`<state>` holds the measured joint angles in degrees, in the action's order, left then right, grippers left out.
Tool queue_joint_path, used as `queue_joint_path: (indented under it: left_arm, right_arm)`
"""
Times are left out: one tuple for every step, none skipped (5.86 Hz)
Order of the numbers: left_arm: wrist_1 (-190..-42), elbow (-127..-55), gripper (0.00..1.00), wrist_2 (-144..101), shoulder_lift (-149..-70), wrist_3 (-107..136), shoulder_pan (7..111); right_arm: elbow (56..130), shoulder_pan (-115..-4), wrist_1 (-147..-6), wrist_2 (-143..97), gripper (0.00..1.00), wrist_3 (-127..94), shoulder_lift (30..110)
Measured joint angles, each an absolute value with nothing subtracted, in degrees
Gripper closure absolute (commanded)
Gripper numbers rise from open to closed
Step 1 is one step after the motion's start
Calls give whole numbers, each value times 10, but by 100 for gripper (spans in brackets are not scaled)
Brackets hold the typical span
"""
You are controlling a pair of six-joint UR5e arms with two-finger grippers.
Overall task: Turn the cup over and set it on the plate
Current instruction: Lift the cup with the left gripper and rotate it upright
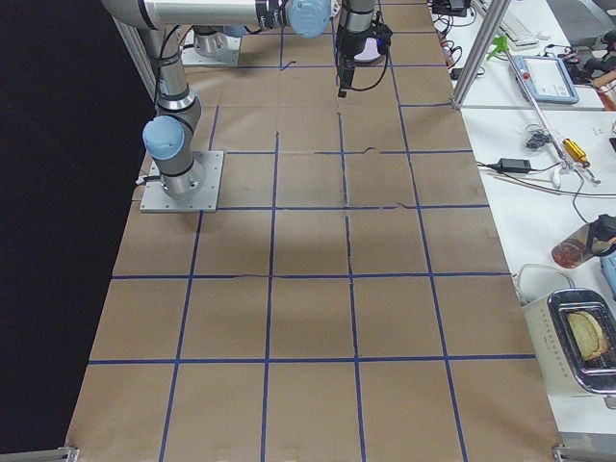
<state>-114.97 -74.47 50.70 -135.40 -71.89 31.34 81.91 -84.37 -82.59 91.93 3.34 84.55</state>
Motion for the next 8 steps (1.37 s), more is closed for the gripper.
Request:
queue_joint_path:
  left_arm:
    - [-1150, -745, 56, 510, -1354, -727, 313]
    - [-1151, -746, 62, 513, -1354, -738, 313]
    - [-1152, -746, 70, 514, -1354, -749, 314]
    - [-1154, -746, 76, 514, -1353, -763, 314]
    - [-1155, -746, 87, 514, -1351, -780, 315]
    - [-1155, -746, 100, 522, -1350, -803, 315]
    - [-1155, -746, 100, 531, -1348, -824, 314]
    - [-1154, -746, 99, 535, -1345, -835, 314]
  right_arm:
    - [819, -844, -825, 919, 0, 33, 846]
    - [819, -844, -825, 919, 0, 33, 846]
    - [819, -844, -825, 919, 0, 33, 846]
    - [819, -844, -826, 919, 0, 33, 846]
    - [819, -844, -826, 919, 0, 33, 846]
    - [819, -844, -826, 919, 0, 33, 845]
    - [819, -844, -826, 919, 0, 33, 846]
    - [819, -844, -826, 919, 0, 33, 846]
